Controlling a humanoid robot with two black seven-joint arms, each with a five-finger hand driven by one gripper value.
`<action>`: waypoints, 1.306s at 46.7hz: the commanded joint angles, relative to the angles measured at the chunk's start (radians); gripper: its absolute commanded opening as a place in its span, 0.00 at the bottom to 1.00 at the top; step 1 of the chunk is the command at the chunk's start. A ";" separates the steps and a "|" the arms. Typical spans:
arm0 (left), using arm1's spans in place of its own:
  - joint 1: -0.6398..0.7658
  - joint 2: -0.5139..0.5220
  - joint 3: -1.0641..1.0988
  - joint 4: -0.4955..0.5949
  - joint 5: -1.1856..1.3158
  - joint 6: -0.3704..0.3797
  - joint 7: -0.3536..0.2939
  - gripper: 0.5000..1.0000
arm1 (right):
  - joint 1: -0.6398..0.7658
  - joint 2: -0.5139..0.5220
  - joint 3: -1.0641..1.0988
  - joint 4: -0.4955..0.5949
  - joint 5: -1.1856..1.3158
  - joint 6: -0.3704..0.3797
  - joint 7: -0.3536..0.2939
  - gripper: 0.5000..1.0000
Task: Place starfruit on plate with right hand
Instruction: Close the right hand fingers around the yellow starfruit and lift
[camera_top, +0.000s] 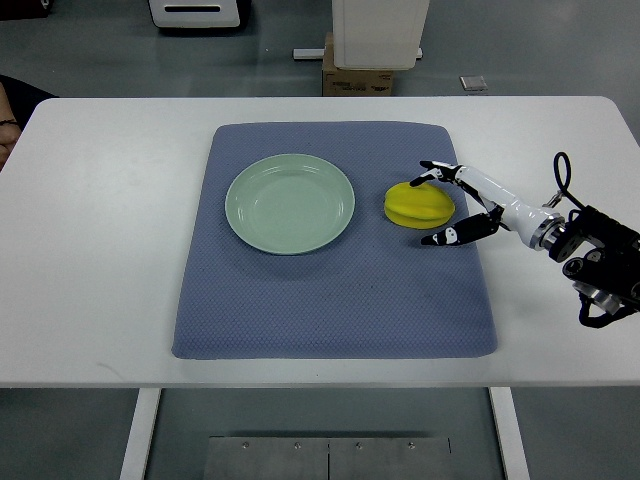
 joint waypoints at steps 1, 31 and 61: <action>0.000 0.000 0.000 0.000 0.000 0.000 0.000 1.00 | 0.003 0.006 -0.001 -0.002 0.000 -0.013 0.000 1.00; 0.000 0.000 0.000 0.000 0.000 0.000 0.000 1.00 | 0.000 0.058 -0.001 -0.058 0.000 -0.027 -0.020 0.87; 0.000 0.000 0.000 0.000 0.000 0.000 0.000 1.00 | 0.004 0.073 -0.033 -0.111 0.002 -0.027 -0.031 0.36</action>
